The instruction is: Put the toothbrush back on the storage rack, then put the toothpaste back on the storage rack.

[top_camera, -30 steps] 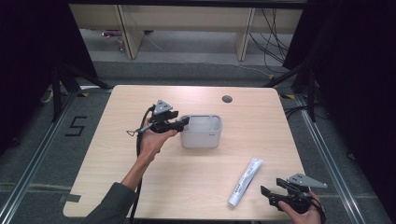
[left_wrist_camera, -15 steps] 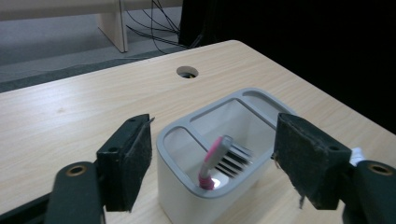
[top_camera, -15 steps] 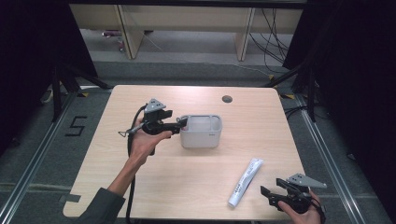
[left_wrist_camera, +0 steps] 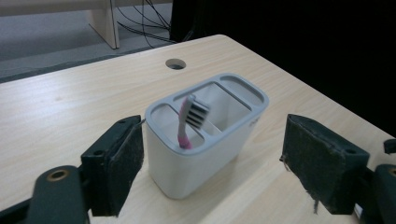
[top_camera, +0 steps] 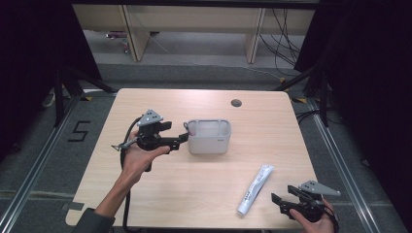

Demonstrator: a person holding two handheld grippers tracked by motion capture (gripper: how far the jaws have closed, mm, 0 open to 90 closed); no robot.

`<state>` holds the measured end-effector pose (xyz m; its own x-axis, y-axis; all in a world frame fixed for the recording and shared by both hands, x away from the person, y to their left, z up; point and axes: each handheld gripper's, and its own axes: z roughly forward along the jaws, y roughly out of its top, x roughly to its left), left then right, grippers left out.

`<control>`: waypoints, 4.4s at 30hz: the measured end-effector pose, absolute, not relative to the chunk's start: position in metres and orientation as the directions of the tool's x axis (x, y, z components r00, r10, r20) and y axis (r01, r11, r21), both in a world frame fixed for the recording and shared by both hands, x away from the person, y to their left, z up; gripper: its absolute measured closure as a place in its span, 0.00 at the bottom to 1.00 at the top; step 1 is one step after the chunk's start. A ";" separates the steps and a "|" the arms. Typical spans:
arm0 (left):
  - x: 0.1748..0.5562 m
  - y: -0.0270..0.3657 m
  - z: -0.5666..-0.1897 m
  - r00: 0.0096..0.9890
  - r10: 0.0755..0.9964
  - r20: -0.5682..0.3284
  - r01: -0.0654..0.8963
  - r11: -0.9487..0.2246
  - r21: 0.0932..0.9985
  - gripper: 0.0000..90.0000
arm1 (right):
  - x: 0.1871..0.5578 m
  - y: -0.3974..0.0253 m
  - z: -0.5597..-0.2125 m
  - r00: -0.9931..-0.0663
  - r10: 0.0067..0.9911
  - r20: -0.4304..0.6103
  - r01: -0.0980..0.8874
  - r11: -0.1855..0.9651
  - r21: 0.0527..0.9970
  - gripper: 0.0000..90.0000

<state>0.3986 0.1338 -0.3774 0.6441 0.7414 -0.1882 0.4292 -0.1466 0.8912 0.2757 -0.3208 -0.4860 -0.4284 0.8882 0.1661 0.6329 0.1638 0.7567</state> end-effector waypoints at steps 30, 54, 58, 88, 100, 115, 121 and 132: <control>0.316 0.179 -0.430 0.668 0.722 -0.183 0.457 -0.204 0.865 0.21 | 0.271 -0.313 -0.482 -0.430 0.880 0.200 0.637 0.139 0.758 0.42; 0.286 0.202 -0.478 0.643 0.739 -0.201 0.518 -0.226 0.825 0.22 | 0.268 -0.308 -0.474 -0.490 0.861 0.139 0.586 0.207 0.784 0.56; 0.282 0.204 -0.483 0.639 0.742 -0.202 0.524 -0.228 0.820 0.22 | 0.266 -0.302 -0.474 -0.489 0.856 0.168 0.589 0.182 0.787 0.58; 0.255 0.210 -0.495 0.641 0.743 -0.190 0.537 -0.258 0.803 0.22 | 0.261 -0.272 -0.464 -0.599 0.782 0.169 0.542 0.241 0.805 0.85; 0.251 0.213 -0.496 0.638 0.746 -0.189 0.542 -0.261 0.799 0.23 | 0.263 -0.251 -0.468 -0.669 0.728 0.147 0.506 0.302 0.808 0.98; 0.251 0.212 -0.499 0.645 0.739 -0.196 0.538 -0.257 0.802 0.24 | 0.264 -0.223 -0.478 -0.705 0.692 0.156 0.527 0.363 0.769 0.99; 0.252 0.211 -0.500 0.646 0.738 -0.196 0.543 -0.264 0.797 0.24 | 0.263 -0.215 -0.482 -0.694 0.696 0.182 0.560 0.364 0.744 0.99; 0.251 0.210 -0.501 0.651 0.734 -0.193 0.541 -0.270 0.796 0.24 | 0.264 -0.211 -0.492 -0.726 0.674 0.135 0.536 0.431 0.726 0.99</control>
